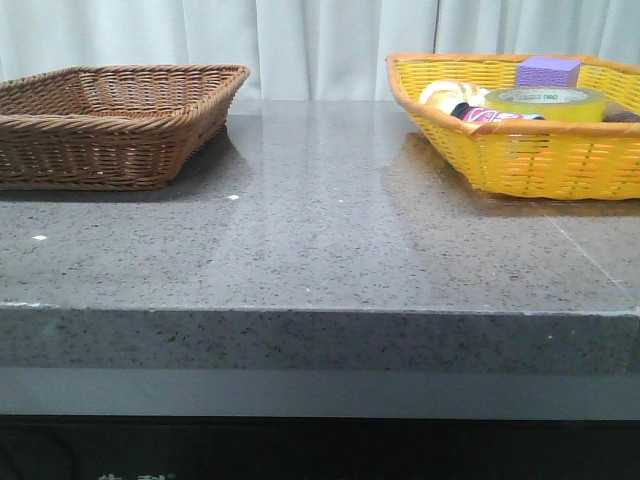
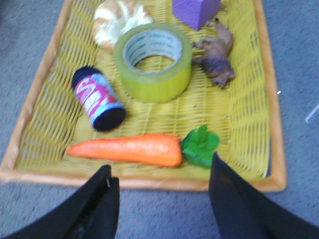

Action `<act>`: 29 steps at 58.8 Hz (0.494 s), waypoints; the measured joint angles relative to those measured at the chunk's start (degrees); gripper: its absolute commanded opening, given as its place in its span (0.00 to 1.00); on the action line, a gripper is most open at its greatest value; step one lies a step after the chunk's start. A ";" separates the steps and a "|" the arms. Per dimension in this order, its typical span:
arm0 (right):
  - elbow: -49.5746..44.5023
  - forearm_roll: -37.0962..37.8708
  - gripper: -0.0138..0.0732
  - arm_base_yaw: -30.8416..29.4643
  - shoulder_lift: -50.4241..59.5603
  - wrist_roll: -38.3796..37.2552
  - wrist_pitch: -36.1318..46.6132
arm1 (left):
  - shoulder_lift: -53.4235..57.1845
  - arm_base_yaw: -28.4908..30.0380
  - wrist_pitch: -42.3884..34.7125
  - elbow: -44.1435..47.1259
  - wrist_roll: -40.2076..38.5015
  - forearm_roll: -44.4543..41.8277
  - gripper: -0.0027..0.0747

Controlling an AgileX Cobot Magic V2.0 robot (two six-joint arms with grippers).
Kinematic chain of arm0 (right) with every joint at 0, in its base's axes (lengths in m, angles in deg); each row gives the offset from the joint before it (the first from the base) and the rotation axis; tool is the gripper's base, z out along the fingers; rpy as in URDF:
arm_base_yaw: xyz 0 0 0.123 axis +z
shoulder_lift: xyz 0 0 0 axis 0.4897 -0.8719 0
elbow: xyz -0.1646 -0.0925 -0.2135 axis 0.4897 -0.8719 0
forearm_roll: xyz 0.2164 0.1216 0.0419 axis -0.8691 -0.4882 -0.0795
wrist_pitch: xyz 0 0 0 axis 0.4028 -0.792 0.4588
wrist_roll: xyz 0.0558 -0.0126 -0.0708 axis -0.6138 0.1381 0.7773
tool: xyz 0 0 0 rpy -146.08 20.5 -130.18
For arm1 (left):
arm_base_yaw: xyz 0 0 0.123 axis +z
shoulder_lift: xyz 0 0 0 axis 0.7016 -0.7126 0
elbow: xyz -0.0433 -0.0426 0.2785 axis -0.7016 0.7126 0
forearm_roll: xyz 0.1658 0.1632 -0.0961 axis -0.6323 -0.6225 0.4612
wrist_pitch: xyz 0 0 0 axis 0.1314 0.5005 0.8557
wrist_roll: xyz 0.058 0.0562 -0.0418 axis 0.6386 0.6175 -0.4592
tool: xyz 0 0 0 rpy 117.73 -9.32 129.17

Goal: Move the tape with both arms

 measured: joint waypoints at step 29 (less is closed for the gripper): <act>27.76 -2.11 0.64 -3.32 -30.62 -0.46 -12.64 | 0.00 -17.99 -3.05 0.00 0.22 0.57 0.61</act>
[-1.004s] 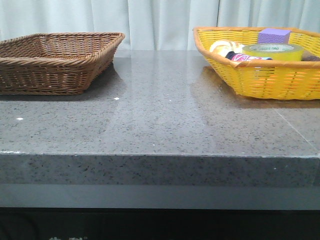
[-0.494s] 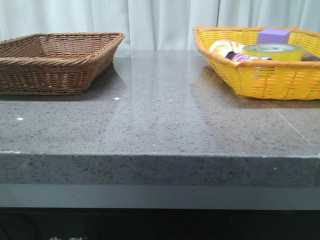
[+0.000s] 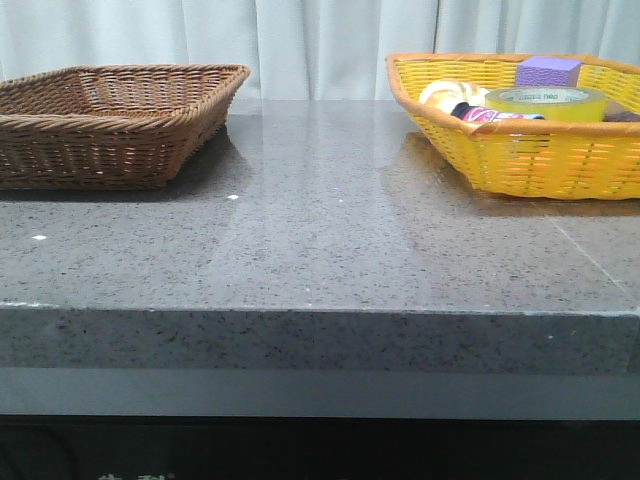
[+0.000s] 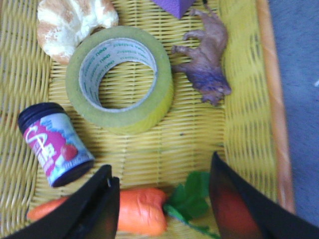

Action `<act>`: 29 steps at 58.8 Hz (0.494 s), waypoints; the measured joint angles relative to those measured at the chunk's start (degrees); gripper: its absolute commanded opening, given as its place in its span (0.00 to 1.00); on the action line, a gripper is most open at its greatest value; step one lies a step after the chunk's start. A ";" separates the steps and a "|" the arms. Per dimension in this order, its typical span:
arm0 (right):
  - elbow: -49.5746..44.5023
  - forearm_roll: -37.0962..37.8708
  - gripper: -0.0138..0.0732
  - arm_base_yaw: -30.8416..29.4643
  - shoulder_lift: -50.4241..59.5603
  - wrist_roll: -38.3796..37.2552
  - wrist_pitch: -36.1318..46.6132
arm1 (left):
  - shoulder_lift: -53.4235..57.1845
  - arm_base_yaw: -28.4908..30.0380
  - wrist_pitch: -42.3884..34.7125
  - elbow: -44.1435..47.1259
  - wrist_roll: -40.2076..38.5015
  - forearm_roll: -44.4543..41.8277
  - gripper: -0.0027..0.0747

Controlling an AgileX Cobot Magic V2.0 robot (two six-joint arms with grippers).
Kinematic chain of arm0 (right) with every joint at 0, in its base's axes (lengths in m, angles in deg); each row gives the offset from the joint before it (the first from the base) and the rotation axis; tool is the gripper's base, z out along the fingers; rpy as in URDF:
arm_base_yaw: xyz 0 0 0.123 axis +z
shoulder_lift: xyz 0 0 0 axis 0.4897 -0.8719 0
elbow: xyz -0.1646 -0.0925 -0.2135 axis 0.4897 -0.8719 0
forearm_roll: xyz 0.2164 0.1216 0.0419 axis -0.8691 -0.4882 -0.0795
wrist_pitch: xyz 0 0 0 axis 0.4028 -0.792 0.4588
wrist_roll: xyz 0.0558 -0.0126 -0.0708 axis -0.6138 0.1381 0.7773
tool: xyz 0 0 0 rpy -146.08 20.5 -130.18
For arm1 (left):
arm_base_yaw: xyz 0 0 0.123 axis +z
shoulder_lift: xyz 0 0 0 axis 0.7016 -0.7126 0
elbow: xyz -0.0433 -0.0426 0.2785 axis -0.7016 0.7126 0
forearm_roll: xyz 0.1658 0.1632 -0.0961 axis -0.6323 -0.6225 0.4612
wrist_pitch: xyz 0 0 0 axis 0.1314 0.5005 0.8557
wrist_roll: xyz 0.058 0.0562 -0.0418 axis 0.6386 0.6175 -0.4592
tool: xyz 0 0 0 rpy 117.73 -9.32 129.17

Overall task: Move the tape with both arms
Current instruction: 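Grasp the yellow tape roll with the right gripper and lift it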

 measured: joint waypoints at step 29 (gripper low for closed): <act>17.72 -3.57 0.64 0.00 -22.48 0.00 -1.22 | 0.00 -0.25 0.46 0.00 0.13 1.08 0.61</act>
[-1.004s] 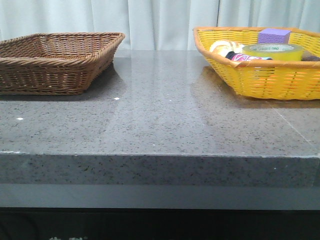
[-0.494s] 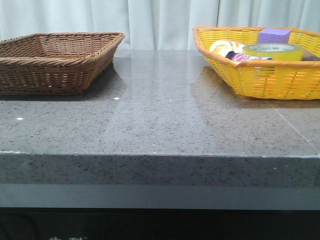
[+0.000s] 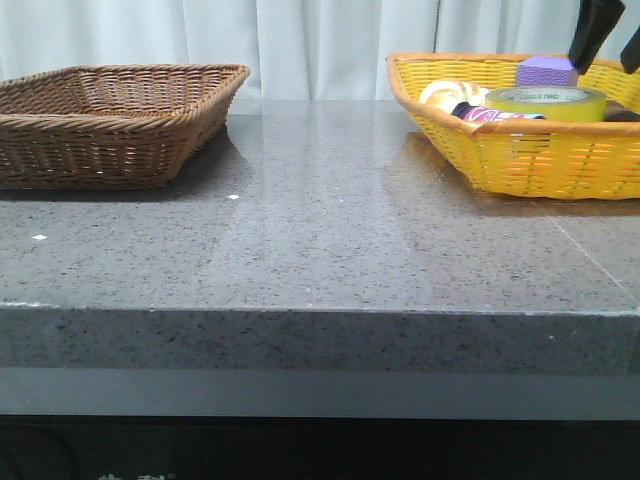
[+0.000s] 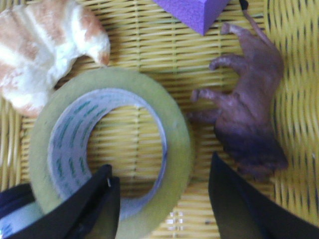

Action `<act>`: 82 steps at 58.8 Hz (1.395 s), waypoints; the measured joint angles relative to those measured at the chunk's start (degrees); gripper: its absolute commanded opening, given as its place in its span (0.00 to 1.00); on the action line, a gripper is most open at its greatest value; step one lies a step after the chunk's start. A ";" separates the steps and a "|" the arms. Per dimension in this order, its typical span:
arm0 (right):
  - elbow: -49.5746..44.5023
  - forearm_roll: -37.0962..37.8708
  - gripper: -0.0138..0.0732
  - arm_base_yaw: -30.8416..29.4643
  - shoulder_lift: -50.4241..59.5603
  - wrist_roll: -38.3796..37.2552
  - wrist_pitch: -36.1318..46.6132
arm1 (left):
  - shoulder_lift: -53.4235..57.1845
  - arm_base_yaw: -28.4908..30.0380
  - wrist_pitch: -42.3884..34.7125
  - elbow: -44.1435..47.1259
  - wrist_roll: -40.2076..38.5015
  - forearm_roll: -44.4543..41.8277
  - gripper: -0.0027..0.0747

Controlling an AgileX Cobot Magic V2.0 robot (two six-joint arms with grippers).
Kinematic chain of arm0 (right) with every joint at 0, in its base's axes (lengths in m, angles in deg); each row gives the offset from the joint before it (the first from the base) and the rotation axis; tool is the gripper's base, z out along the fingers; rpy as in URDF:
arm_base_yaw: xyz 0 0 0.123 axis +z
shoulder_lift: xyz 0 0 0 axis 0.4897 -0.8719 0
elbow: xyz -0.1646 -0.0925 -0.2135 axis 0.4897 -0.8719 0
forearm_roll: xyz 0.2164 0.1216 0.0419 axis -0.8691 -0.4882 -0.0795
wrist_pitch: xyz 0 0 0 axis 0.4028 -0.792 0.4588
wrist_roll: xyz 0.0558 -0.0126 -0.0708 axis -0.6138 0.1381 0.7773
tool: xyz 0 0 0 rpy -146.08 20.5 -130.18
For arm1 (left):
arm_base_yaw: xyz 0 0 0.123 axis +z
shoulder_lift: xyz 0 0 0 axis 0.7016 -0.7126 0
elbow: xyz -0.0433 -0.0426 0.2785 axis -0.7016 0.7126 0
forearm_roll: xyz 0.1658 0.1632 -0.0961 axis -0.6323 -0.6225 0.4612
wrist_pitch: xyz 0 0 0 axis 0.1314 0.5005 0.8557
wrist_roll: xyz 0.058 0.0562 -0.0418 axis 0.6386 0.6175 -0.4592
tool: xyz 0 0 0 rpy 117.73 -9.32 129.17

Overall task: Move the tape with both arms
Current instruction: 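Grasp the yellow tape roll with the right gripper and lift it, then carry the tape roll toward the table center and set it down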

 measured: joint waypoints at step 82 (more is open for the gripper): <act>9.80 0.54 0.34 16.14 6.34 6.75 -7.33 | 0.00 0.00 0.21 0.00 0.00 0.45 0.61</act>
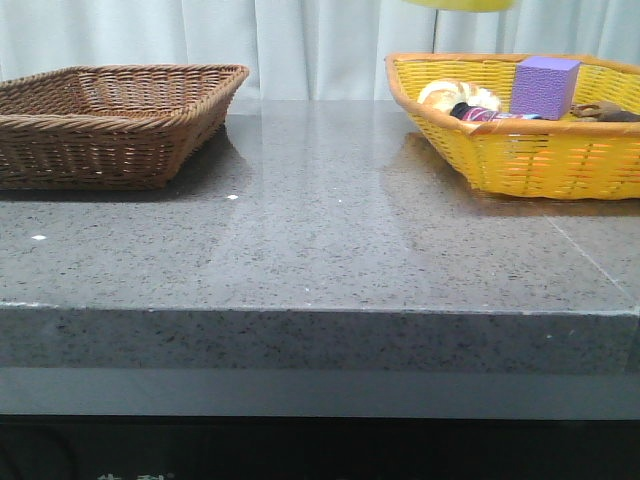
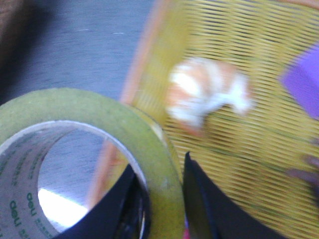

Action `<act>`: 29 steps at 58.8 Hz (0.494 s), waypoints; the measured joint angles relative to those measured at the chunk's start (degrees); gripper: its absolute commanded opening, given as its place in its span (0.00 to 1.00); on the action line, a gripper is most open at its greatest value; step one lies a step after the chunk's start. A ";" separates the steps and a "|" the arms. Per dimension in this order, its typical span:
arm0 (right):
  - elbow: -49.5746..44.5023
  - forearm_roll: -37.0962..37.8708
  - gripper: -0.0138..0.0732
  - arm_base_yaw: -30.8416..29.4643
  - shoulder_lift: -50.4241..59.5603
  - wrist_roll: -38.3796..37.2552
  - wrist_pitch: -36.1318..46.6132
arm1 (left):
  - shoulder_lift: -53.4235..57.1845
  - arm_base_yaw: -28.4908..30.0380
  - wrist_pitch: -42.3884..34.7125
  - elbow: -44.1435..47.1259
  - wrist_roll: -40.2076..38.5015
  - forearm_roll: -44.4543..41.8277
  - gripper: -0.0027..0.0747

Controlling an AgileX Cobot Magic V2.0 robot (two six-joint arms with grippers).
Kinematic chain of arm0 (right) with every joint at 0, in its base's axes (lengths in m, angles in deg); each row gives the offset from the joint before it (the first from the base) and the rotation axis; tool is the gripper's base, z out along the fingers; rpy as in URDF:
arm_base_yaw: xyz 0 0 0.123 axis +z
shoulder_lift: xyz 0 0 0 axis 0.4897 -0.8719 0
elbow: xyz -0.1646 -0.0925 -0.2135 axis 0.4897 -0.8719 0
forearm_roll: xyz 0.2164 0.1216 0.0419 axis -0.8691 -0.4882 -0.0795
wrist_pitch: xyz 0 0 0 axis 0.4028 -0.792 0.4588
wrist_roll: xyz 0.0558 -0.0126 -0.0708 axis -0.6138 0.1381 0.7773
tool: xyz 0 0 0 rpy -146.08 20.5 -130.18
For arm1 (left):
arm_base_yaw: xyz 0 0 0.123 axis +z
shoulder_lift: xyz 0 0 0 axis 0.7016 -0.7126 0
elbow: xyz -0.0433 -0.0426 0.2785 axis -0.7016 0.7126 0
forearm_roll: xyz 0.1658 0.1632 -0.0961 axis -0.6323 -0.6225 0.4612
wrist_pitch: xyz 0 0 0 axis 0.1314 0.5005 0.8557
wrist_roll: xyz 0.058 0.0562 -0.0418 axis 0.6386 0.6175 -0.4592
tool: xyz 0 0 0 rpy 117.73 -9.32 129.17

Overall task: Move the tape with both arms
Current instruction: 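Carry the tape roll toward the table center and set it down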

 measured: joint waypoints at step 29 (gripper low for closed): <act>-5.65 5.16 0.34 16.10 -1.73 1.18 0.40 | 0.00 0.00 0.00 0.00 0.00 0.00 0.61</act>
